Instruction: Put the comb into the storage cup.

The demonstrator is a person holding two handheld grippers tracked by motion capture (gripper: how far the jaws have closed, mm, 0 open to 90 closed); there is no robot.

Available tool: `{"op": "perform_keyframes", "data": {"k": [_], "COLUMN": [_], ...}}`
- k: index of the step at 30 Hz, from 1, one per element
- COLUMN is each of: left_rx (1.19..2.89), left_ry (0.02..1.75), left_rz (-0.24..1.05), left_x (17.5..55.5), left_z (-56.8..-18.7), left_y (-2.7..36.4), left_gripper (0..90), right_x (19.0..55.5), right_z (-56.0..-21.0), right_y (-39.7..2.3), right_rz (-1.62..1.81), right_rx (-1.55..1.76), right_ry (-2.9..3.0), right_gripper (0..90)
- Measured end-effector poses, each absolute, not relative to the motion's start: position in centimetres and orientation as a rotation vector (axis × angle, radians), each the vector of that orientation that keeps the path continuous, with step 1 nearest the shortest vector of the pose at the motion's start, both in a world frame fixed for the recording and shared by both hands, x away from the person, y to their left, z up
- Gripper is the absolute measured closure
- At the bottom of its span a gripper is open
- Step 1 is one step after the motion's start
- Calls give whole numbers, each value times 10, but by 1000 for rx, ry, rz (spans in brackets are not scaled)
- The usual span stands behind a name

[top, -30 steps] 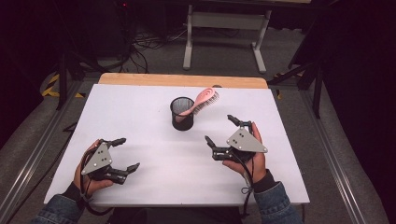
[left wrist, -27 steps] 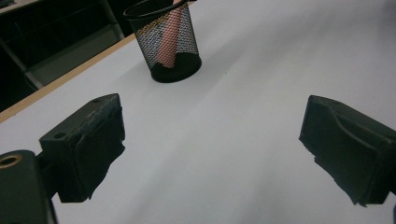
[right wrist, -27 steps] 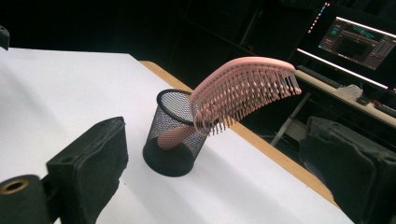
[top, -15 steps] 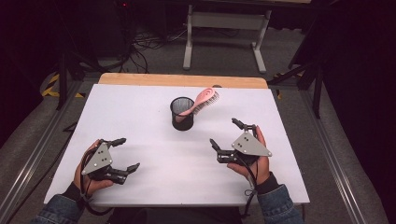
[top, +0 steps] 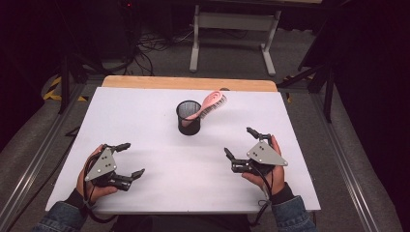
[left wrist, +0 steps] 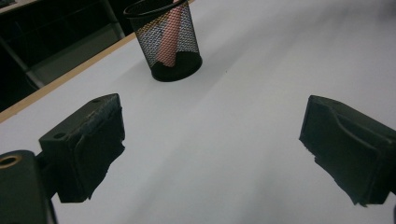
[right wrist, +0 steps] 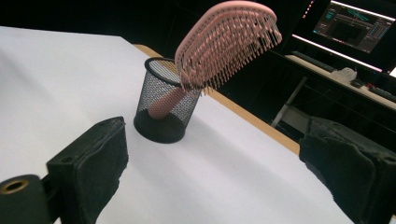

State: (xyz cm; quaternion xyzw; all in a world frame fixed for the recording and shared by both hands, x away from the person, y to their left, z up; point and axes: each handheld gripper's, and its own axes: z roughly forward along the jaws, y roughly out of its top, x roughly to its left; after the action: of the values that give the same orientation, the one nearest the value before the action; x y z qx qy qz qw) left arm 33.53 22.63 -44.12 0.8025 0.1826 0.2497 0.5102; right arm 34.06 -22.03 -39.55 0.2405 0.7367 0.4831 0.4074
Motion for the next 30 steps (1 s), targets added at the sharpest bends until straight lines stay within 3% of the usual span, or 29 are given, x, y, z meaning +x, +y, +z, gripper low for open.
{"op": "perform_keyframes", "data": {"k": [30], "left_rx": [1945], "left_ry": [439], "left_rz": [604], "left_x": [335], "left_z": [-442], "left_y": [225], "left_gripper": [74], "right_x": [330], "right_z": [-433], "right_y": [-259], "right_rz": [1116], "right_rx": [708], "right_ry": [1878], "right_gripper": [46]}}
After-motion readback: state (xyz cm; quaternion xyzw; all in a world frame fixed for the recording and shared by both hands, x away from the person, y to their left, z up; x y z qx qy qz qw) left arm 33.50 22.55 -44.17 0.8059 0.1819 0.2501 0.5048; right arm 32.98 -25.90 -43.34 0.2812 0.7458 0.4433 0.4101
